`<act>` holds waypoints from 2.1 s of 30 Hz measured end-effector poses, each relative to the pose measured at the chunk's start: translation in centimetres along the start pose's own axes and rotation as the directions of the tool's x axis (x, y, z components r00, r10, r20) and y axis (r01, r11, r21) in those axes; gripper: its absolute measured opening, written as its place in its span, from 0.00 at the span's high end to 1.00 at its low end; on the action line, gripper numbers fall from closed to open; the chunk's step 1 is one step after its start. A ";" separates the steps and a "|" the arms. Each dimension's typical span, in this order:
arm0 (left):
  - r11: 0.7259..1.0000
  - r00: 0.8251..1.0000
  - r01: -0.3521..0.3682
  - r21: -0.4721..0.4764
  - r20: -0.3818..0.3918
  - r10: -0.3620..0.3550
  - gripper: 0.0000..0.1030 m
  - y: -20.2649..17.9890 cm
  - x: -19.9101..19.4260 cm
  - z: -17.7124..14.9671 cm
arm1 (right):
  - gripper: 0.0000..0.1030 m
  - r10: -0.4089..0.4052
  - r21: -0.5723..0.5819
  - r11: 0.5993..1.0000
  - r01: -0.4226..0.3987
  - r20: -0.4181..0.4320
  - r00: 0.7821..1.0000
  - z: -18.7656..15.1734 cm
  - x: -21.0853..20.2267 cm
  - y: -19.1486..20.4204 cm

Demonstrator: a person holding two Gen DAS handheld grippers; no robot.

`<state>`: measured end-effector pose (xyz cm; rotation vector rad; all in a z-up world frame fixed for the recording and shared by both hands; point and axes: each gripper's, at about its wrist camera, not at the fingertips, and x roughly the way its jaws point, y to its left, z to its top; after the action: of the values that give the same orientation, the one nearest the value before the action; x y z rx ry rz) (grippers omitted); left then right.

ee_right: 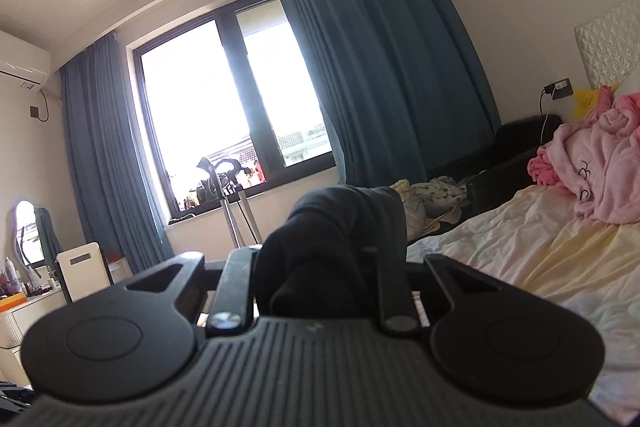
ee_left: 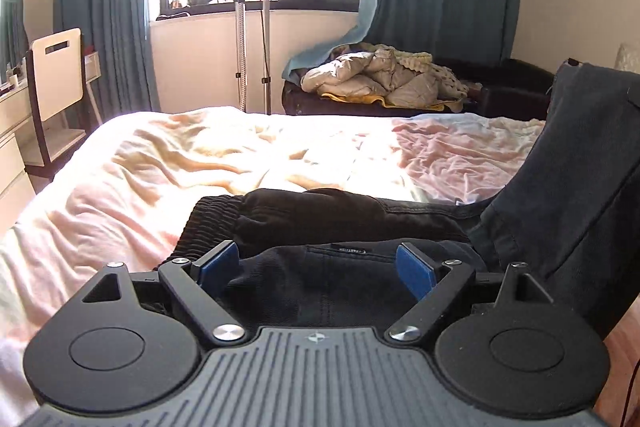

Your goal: Fold clothes

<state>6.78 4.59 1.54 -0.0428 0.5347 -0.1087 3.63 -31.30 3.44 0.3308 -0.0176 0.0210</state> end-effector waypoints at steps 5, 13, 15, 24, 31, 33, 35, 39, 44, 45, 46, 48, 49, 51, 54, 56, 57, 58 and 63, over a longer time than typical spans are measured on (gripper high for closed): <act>0.993 0.994 -0.030 -0.119 0.096 0.041 0.14 4.7 -2.0 1.4 | 0.76 -0.006 -0.118 0.993 0.005 -0.014 1.000 -1.4 1.7 7.0; 0.961 0.965 -0.067 -0.268 0.226 0.130 0.13 11.0 -5.2 1.5 | 0.76 0.032 -0.336 0.939 -0.072 -0.122 0.992 -9.9 6.9 22.8; 0.937 0.956 -0.079 -0.341 0.242 0.168 0.13 12.5 -5.8 1.2 | 0.76 0.069 -0.387 0.911 -0.140 -0.191 0.979 -13.7 7.5 26.9; 0.895 0.956 -0.043 -0.444 0.241 0.165 0.14 14.3 -5.0 0.4 | 0.58 0.073 -0.507 0.821 -0.261 -0.361 0.930 -24.6 7.2 33.3; 0.923 0.977 0.006 -0.385 0.198 0.076 0.13 13.8 -3.9 0.0 | 0.36 0.218 -0.439 0.780 -0.446 -0.477 0.851 -21.6 5.0 30.1; 0.930 0.967 0.005 -0.367 0.237 0.089 0.11 13.4 -4.8 -0.2 | 0.31 0.267 -0.408 0.779 -0.476 -0.470 0.841 -20.6 4.1 28.5; 0.939 0.966 0.008 -0.343 0.247 0.082 0.10 12.8 -5.1 -0.2 | 0.30 0.325 -0.378 0.772 -0.511 -0.456 0.828 -19.5 2.7 26.7; 0.949 0.977 0.046 -0.311 0.212 0.022 0.10 11.3 -4.5 -0.4 | 0.30 0.351 -0.328 0.790 -0.518 -0.451 0.821 -17.5 1.2 23.9; 0.961 0.991 0.034 -0.276 0.136 0.004 0.10 9.8 -3.0 -1.0 | 0.28 0.307 -0.301 0.834 -0.463 -0.443 0.842 -13.7 -0.2 19.7; 0.965 0.992 0.027 -0.259 0.125 0.006 0.10 9.3 -2.8 -1.1 | 0.28 0.290 -0.301 0.842 -0.447 -0.446 0.847 -13.2 -0.2 18.8; 0.970 0.994 0.021 -0.244 0.113 0.007 0.10 8.9 -2.5 -1.3 | 0.28 0.269 -0.306 0.851 -0.428 -0.445 0.854 -12.7 -0.3 17.9; 0.977 0.996 0.010 -0.214 0.085 0.008 0.10 8.1 -1.9 -1.7 | 0.28 0.227 -0.317 0.865 -0.389 -0.445 0.867 -12.2 -0.3 16.1; 0.980 0.998 0.002 -0.200 0.070 0.012 0.10 7.7 -1.6 -1.9 | 0.28 0.209 -0.313 0.874 -0.372 -0.450 0.868 -12.1 -0.2 15.2; 0.986 0.999 -0.012 -0.168 0.041 0.019 0.10 7.0 -1.1 -2.3 | 0.28 0.183 -0.282 0.899 -0.335 -0.454 0.872 -12.2 0.0 13.5; 0.992 0.999 -0.040 -0.116 -0.007 0.040 0.10 5.9 -0.1 -2.9 | 0.28 0.147 -0.203 0.939 -0.276 -0.489 0.860 -13.1 0.7 11.3; 0.994 0.997 -0.069 -0.081 -0.038 0.066 0.10 5.3 0.7 -3.2 | 0.28 0.148 -0.163 0.951 -0.262 -0.503 0.851 -13.7 1.2 10.6; 0.994 0.995 -0.082 -0.068 -0.054 0.079 0.10 5.1 1.2 -3.4 | 0.28 0.156 -0.140 0.955 -0.261 -0.511 0.845 -14.0 1.5 10.3; 0.994 0.994 -0.092 -0.064 -0.072 0.088 0.10 5.0 1.7 -3.5 | 0.28 0.162 -0.122 0.958 -0.259 -0.519 0.840 -14.2 1.9 10.1; 0.987 0.986 -0.133 -0.095 -0.118 0.121 0.09 5.3 3.4 -3.8 | 0.28 0.188 -0.084 0.958 -0.274 -0.538 0.822 -14.7 2.5 9.8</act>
<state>8.29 9.44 -3.81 -0.1027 0.6537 0.0417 6.14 -17.18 -7.21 0.1517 0.4872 0.3536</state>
